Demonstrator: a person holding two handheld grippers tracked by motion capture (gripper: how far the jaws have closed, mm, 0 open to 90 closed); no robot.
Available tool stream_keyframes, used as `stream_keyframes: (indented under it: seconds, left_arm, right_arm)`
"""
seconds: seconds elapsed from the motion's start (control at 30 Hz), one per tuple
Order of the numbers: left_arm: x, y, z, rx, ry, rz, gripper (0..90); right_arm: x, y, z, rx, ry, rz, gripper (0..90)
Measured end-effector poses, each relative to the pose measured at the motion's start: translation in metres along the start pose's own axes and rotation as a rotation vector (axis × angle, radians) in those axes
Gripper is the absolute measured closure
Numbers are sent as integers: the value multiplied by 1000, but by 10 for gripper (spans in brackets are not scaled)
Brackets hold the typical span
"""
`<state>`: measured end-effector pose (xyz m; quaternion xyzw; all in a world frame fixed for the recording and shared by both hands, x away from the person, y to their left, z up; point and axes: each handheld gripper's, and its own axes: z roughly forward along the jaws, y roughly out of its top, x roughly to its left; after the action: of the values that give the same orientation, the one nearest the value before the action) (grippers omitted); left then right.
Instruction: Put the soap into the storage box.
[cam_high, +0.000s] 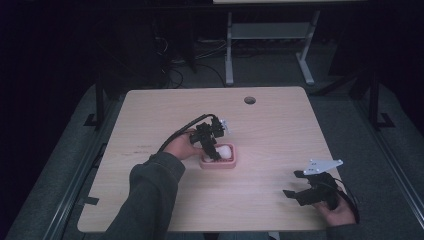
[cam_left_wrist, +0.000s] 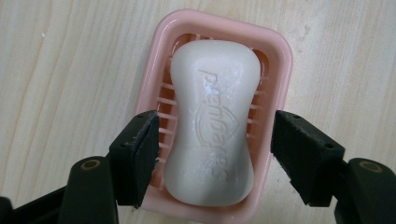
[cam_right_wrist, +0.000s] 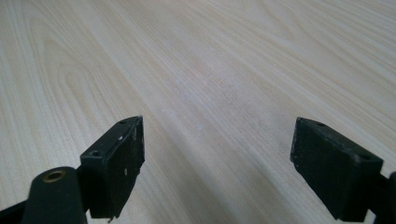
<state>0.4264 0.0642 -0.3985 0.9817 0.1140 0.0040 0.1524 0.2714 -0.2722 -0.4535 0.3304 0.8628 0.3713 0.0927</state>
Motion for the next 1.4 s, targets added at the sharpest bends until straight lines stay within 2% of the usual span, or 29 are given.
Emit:
stream_keyframes:
  seconds: [0.6, 1.4]
  left_arm:
    - [-8, -13, -8, -19, 1, -14, 310]
    - [-18, -38, -18, -41, 9, -46, 295]
  right_arm:
    - [1, 1, 1, 5, -2, 3, 172]
    - [2, 3, 3, 10, -16, 5, 164]
